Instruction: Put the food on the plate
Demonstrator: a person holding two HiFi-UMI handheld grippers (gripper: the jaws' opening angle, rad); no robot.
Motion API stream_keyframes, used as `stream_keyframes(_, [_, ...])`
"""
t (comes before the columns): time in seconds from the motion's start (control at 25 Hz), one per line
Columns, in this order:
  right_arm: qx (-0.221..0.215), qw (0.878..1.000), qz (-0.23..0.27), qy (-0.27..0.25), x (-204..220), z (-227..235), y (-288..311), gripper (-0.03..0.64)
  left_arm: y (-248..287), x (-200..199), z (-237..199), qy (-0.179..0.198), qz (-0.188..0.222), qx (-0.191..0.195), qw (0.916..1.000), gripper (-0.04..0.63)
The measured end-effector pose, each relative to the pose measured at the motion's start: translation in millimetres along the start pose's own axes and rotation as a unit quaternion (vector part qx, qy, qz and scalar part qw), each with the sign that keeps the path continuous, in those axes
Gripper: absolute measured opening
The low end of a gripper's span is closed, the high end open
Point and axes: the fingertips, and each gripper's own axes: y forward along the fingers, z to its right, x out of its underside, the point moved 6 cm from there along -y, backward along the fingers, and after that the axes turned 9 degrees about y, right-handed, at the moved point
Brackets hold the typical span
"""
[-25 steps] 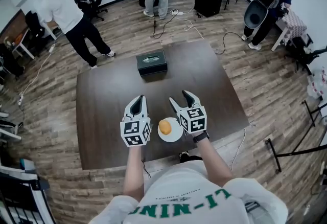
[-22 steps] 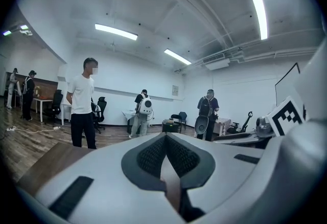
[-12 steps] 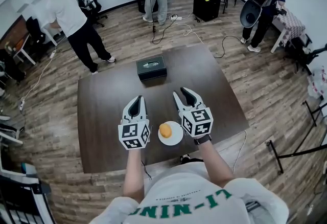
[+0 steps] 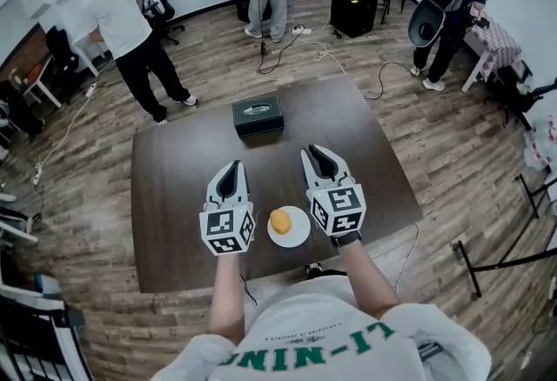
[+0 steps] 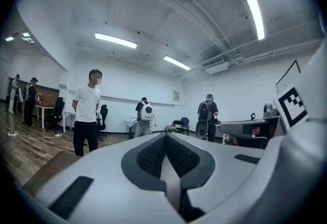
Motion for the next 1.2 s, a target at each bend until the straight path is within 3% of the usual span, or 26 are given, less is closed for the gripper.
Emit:
stream_keyframes(0.28, [0.005, 1.0, 0.006, -0.004, -6, 6, -2, 0.017, 2, -6, 3, 0.003, 0.009, -0.003, 1.0, 0.011])
stream_keyframes(1.2, [-0.016, 1.0, -0.015, -0.014, 3, 9, 19, 0.017, 12, 7, -1, -0.002, -0.003, -0.018, 0.9998, 0.011])
